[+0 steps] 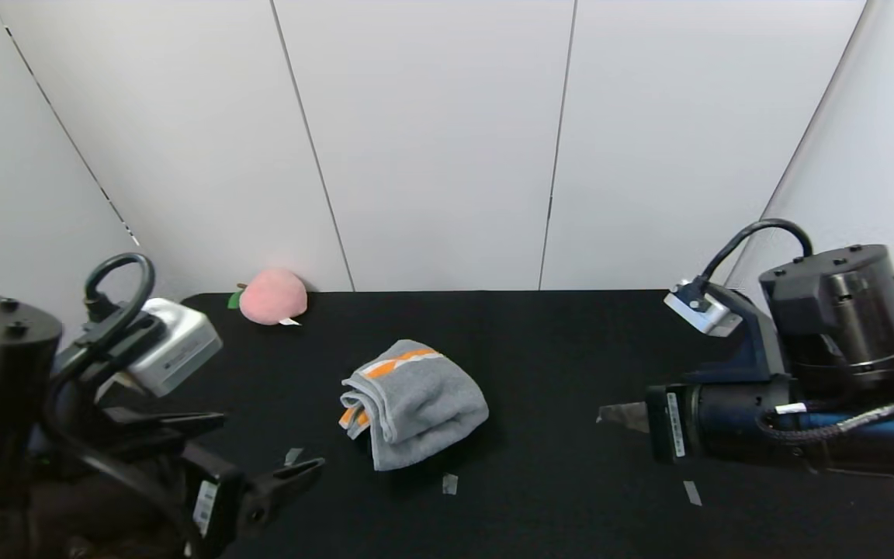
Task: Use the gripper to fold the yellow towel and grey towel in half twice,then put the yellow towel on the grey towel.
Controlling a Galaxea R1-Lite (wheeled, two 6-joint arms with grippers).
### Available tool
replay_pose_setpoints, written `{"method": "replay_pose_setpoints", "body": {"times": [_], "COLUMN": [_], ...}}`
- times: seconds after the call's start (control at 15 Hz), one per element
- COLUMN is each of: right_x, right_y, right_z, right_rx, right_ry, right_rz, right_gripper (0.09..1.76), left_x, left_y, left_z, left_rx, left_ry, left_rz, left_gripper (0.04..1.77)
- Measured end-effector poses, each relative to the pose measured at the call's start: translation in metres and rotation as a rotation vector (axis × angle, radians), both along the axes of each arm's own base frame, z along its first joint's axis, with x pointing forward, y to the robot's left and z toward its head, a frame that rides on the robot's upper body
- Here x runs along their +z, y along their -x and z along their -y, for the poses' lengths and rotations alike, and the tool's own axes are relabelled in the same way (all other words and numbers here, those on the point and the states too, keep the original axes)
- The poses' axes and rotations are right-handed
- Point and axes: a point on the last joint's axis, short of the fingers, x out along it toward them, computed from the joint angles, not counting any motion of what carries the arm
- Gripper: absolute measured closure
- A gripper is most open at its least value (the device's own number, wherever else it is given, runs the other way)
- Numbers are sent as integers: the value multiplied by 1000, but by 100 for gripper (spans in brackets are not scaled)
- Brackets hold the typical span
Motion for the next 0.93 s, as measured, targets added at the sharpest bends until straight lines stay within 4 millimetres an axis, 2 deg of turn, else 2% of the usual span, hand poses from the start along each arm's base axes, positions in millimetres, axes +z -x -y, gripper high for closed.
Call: {"method": "replay_pose_setpoints", "body": {"times": [0.47, 0.67, 0.73, 0.93], "right_x": [28, 36, 38, 32], "right_y": [62, 81, 86, 93], "right_z": [44, 59, 64, 77], "right_rx": [-51, -76, -74, -85], "right_ry": [39, 28, 31, 81], "right_rz": [73, 124, 151, 189], "right_gripper": [173, 173, 165, 117], "left_x": [5, 6, 6, 8], "left_y": [64, 82, 86, 93], "left_z": [-49, -66, -69, -76], "left_rx": [-27, 6, 18, 58], "left_ry": [-25, -3, 1, 20], "left_rz": [65, 94, 107, 140], "left_gripper": [11, 10, 10, 10]}}
